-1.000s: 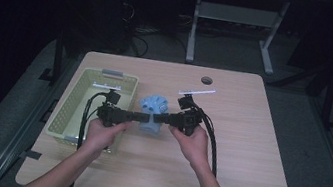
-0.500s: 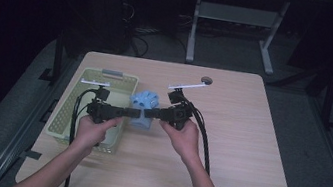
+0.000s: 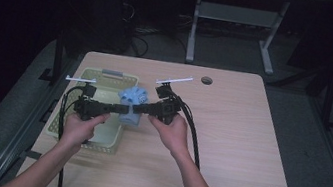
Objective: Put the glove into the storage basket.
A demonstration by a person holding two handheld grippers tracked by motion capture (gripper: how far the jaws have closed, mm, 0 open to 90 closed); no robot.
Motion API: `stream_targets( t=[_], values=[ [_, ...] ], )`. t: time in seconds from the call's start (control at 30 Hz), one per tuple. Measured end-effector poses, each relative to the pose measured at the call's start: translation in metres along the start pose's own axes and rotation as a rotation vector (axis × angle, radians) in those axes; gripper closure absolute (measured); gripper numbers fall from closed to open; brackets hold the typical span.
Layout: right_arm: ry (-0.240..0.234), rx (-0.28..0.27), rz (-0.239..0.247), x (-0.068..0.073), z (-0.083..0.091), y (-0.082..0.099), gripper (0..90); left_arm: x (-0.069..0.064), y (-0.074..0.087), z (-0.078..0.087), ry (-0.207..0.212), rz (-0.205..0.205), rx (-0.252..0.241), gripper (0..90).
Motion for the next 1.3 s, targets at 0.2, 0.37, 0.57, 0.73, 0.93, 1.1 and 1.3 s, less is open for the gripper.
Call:
stream_targets(
  t=[0.2,0.37,0.57,0.73,0.93,1.1,1.3],
  values=[
    [-0.023,-0.002,-0.012,0.006,-0.008,-0.005,78.4,0.002,-0.002,0.012,-0.016,0.005,-0.009,74.3],
    [-0.035,-0.011,-0.014,0.009,-0.014,-0.007,78.4,0.003,-0.003,0.019,-0.024,0.001,-0.013,74.3],
    [-0.042,-0.007,-0.01,0.014,-0.02,-0.011,78.4,0.006,-0.003,0.027,-0.027,-0.002,-0.021,74.3],
    [-0.059,-0.003,-0.024,0.015,-0.026,-0.012,78.3,0.007,-0.003,0.032,-0.045,0.003,-0.018,74.3],
    [-0.059,-0.003,-0.015,0.015,-0.035,-0.014,78.3,0.011,-0.005,0.035,-0.059,0.013,-0.011,74.2],
    [-0.057,0.004,-0.002,0.018,-0.039,-0.017,78.4,0.014,-0.006,0.041,-0.063,0.017,-0.014,74.2],
    [-0.064,0.01,0.004,0.023,-0.048,-0.023,78.3,0.019,-0.007,0.051,-0.068,0.023,-0.03,74.2]
  ],
)
Point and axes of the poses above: each handheld gripper's, and its own axes: z roughly backward along the jaws, y roughly out of its underside, x roughly to its left, the point moved 2 cm from there along -z, roughly forward along the jaws, and after that the axes turned 5 degrees about y, right-handed, at the moved point
